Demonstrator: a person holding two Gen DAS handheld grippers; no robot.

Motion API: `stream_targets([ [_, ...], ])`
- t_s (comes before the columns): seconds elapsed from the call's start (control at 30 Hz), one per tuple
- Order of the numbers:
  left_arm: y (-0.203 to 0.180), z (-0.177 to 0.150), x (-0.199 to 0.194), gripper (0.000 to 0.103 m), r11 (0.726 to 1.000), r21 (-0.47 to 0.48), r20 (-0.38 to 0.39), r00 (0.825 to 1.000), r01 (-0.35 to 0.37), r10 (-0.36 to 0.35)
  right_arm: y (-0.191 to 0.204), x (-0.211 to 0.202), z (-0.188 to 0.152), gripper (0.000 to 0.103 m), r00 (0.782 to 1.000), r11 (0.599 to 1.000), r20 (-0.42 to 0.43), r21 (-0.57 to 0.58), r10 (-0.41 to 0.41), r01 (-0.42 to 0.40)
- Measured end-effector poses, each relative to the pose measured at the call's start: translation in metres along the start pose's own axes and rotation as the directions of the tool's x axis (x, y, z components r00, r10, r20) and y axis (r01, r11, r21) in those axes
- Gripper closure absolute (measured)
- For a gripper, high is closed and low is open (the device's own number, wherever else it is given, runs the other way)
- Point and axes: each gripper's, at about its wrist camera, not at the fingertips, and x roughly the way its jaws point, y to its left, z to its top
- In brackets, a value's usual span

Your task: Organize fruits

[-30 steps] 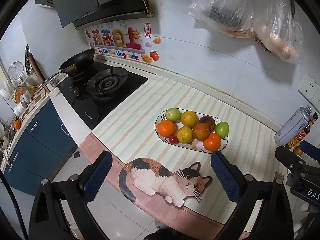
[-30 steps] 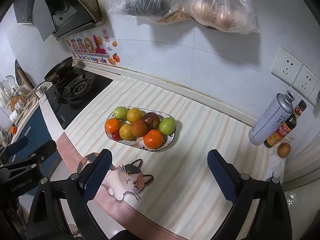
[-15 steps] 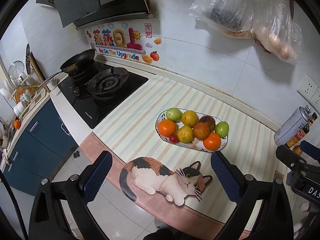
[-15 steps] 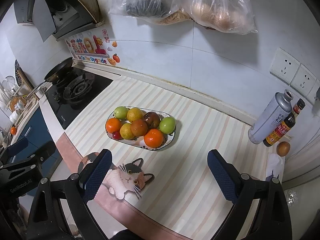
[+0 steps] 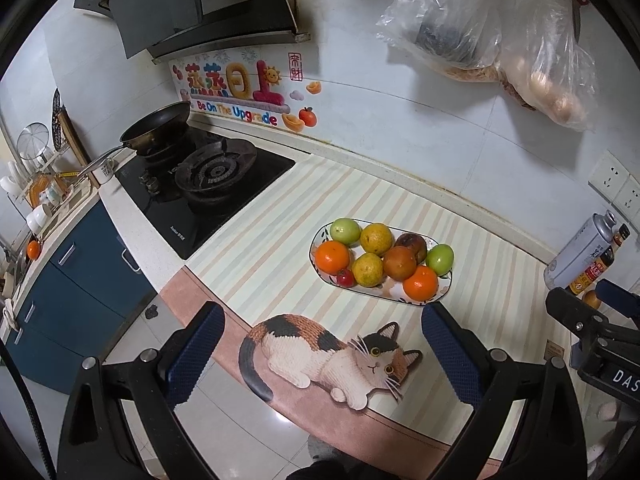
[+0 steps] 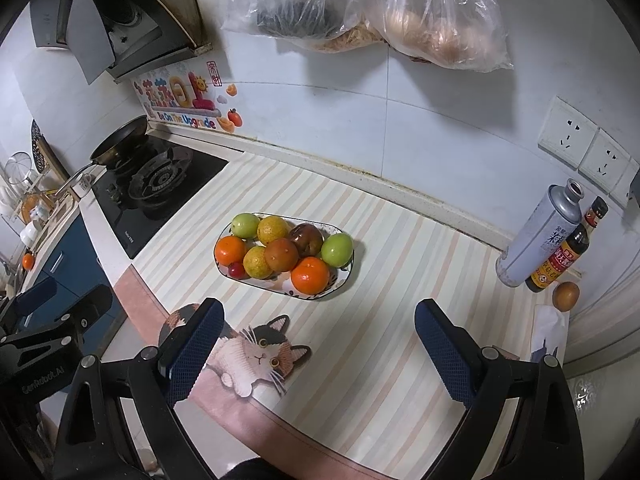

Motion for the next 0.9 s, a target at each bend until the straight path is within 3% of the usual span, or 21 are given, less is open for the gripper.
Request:
stream_targets([
  [0.9,-0.001,-0.003,-0.016,0.002,1.000,0.001,0.030,1.000,0.004,-0.004,0.000,-0.016,-0.006,0.005,1.000,1.000,0.017,-0.003,0.017,-0.016],
])
